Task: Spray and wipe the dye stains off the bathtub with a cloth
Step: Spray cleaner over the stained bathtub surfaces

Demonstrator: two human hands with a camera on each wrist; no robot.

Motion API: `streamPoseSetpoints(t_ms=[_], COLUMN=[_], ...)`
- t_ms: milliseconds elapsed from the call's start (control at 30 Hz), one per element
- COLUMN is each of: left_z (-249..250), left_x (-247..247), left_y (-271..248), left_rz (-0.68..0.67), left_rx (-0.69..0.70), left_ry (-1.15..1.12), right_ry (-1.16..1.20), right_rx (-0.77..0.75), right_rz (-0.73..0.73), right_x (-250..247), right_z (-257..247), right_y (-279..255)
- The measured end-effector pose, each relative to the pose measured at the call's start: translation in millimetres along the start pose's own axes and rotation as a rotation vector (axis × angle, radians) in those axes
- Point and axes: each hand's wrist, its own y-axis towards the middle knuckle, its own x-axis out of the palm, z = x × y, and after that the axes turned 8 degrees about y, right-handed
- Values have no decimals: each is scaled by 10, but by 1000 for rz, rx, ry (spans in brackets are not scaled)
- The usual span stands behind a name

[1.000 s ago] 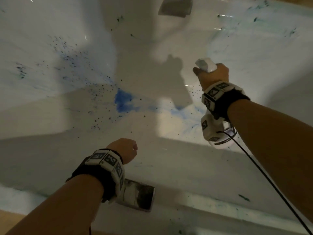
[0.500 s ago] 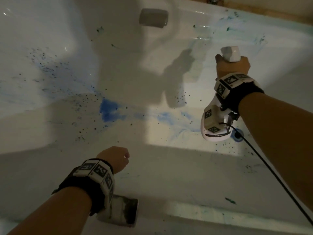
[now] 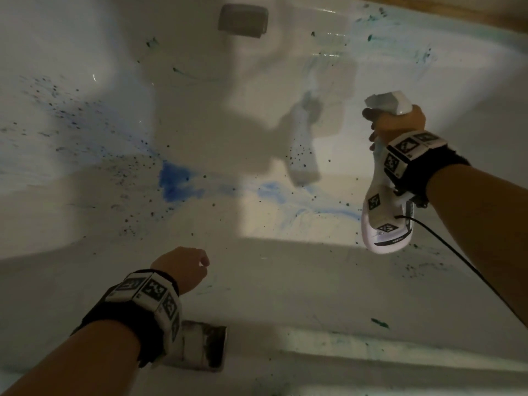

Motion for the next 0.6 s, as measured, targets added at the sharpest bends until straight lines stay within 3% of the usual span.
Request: streamPoseSetpoints(t_ms=[100,267,400,500,600], left_z=[-23,-2,72,81,80], left_x=[41,236,434,509,538], left_y=[-32,-135,-300,-448,-559], left_rz=[-7,-32,-86,-45,12], left_rx=[-18,-17,-4,22,83], left_ry=[-16,-147,-301,-258,-193], right_ry=[-112,-173,-232,-243,-378], right_rx=[37,-49,8,45,-75], right_rz=[-165,-86,-279,-364,-363], right_x=[-83,-112,-141,-140,-170], right_z=[84,268,497,619,724], right_y=[-20,-154,-321,-446,-583])
